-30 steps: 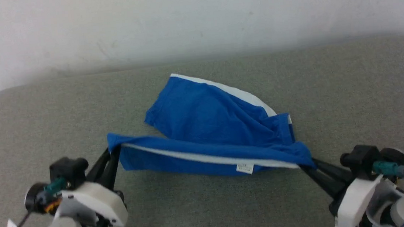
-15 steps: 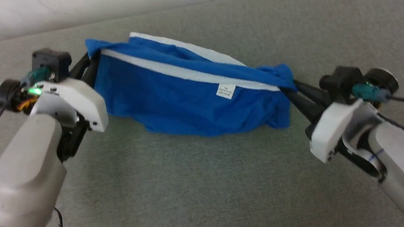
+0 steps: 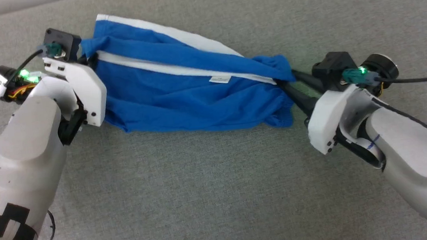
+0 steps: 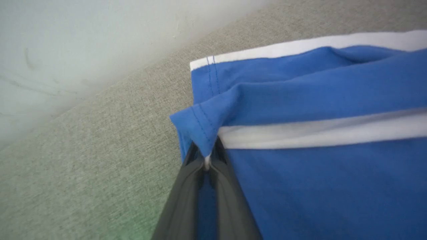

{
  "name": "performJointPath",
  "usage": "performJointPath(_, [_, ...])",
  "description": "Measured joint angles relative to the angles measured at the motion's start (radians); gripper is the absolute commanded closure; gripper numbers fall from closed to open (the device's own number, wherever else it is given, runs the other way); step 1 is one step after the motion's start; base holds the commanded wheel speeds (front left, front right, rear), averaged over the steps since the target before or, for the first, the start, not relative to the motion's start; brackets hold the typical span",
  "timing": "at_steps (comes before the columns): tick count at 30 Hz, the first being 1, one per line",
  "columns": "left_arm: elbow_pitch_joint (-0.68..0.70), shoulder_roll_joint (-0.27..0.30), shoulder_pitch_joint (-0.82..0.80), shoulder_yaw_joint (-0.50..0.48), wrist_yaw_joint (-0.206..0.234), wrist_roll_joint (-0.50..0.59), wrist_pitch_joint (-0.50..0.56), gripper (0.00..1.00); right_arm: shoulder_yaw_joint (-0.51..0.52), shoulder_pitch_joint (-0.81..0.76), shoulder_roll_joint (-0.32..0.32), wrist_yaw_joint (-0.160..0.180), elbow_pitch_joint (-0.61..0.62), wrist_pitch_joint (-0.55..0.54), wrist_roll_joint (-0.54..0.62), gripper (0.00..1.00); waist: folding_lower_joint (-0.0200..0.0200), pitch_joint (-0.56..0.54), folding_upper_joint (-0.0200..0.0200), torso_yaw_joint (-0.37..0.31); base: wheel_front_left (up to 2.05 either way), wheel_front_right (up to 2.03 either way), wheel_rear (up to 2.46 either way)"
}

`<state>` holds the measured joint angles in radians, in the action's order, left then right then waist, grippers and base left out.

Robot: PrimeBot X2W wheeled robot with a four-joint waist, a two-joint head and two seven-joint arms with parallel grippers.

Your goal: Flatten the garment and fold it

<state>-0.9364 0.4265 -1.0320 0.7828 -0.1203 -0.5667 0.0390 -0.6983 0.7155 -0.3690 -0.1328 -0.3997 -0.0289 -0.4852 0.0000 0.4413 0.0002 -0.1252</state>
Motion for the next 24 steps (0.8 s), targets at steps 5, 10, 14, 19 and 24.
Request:
performJointPath(5, [-0.023,0.007,-0.001,0.042,-0.002,-0.015,-0.016,0.0,0.025,-0.016,-0.032,0.0,0.037,0.04,-0.001,0.0,0.0001,-0.04,0.0,0.001,0.0,0.0,0.0])
performJointPath(10, [0.015,0.034,-0.006,0.105,-0.004,-0.065,0.035,0.0,0.061,-0.087,-0.074,0.0,0.114,0.027,0.002,0.0,0.0,-0.105,0.0,0.015,0.0,0.0,0.0])
performJointPath(14, [0.069,0.079,-0.045,0.164,-0.004,-0.121,0.153,0.0,0.091,-0.142,-0.095,0.0,0.185,-0.006,0.012,0.0,-0.0001,-0.155,0.0,0.027,0.0,0.0,0.0])
performJointPath(19, [0.148,0.142,-0.063,0.249,-0.004,-0.225,0.368,0.0,0.122,-0.18,-0.098,0.0,0.249,-0.043,0.028,0.0,-0.0003,-0.191,0.0,0.033,0.0,0.0,0.0])
performJointPath(24, [0.206,0.183,-0.072,0.302,-0.004,-0.325,0.527,0.0,0.119,-0.199,-0.091,0.0,0.278,-0.077,0.037,0.0,-0.0002,-0.18,0.0,0.021,0.0,0.0,0.0])
